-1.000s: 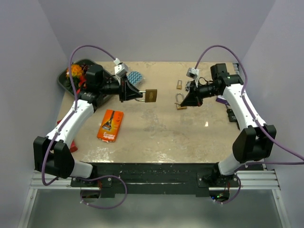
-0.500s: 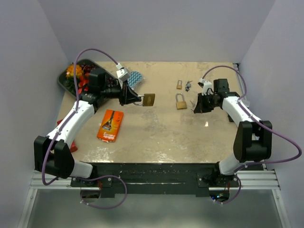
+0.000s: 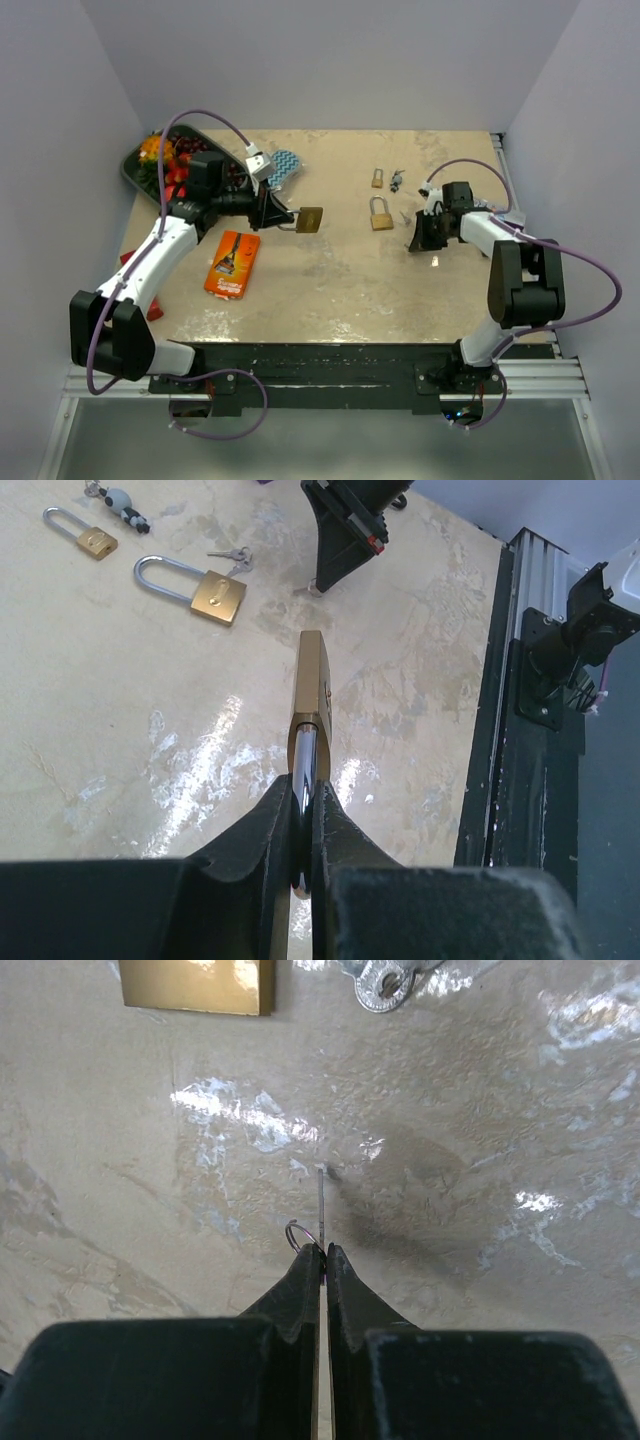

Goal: Lock with the key
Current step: Place the key at the center of the board.

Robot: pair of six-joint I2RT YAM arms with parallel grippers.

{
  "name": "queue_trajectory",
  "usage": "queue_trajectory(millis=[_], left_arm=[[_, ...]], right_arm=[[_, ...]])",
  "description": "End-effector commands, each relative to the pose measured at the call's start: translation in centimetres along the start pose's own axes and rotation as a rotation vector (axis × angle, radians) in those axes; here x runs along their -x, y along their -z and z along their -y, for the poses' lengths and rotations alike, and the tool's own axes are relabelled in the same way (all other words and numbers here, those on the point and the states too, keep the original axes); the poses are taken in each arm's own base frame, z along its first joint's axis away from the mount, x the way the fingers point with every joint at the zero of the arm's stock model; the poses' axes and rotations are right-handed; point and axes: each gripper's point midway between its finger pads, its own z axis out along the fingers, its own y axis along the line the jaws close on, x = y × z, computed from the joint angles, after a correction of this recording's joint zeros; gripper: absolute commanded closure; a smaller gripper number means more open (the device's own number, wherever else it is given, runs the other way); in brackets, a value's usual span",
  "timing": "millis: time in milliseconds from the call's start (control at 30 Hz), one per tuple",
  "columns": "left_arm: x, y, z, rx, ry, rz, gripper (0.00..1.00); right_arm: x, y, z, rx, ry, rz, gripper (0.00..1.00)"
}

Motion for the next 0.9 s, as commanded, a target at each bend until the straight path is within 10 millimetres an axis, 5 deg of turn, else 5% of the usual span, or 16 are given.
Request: queue_trajectory(millis=[0,400,667,867], left_arm=[[2.6,0.8,1.8,-0.042,-0.130,0.067,1.00],[2.3,0.1,1.8,-0.063,-0.135,0.057,1.00],[2.2,-0.6,1.6,-0.080,-0.147,0.046,1.00],[1.9,-1.1,1.9,-0.090,-0.143,0.041,1.00]], right_arm=[[-0.2,-0.5,0.4,-0.022,-0.031,0.006,1.00],[-1.0,-0.2,1.0,-0.073,-0.077,-0.071,1.00],[-3.4,0.3,0.8,-0.066,-0.088,-0.178,0.99],[-3.8,0.7,0.5,-0.057,-0.087,-0.187,0.83]])
